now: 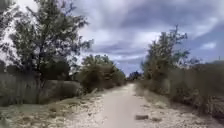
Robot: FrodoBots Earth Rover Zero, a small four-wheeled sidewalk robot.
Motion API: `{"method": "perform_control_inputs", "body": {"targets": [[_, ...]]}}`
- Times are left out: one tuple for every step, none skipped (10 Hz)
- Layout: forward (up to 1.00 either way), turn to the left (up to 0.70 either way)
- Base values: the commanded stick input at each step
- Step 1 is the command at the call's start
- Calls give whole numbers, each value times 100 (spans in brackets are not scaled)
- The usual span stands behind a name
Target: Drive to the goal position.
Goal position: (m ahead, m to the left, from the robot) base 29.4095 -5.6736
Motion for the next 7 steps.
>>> {"method": "perform_control_inputs", "body": {"targets": [[85,0],[85,0],[85,0],[85,0],[85,0],[85,0],[85,0]]}}
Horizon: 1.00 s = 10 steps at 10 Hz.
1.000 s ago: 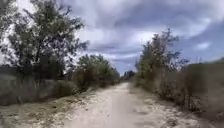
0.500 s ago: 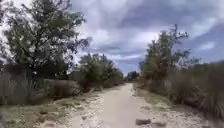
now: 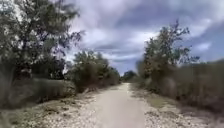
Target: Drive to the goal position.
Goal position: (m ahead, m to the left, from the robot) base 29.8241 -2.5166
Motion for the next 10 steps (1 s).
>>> {"method": "perform_control_inputs", "body": {"targets": [[85,0],[85,0],[85,0],[85,0],[85,0],[85,0],[85,0],[85,0],[85,0],[85,0]]}}
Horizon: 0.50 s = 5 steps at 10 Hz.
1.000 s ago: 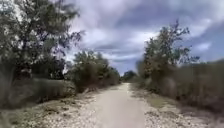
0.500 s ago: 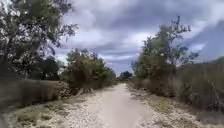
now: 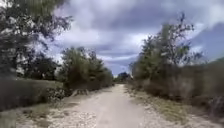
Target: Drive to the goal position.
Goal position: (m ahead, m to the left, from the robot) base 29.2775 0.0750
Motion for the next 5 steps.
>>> {"method": "perform_control_inputs", "body": {"targets": [[85,29],[85,3],[85,0],[85,13],[85,26]]}}
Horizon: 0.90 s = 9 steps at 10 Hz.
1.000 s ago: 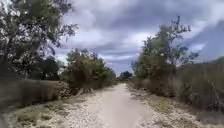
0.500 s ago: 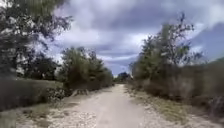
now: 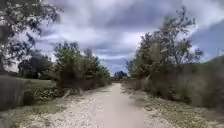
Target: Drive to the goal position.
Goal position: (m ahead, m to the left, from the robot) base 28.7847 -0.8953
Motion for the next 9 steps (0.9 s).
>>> {"method": "perform_control_inputs", "body": {"targets": [[85,34],[85,0],[85,1],[85,3],[85,5],[85,31],[85,0],[85,0],[85,0]]}}
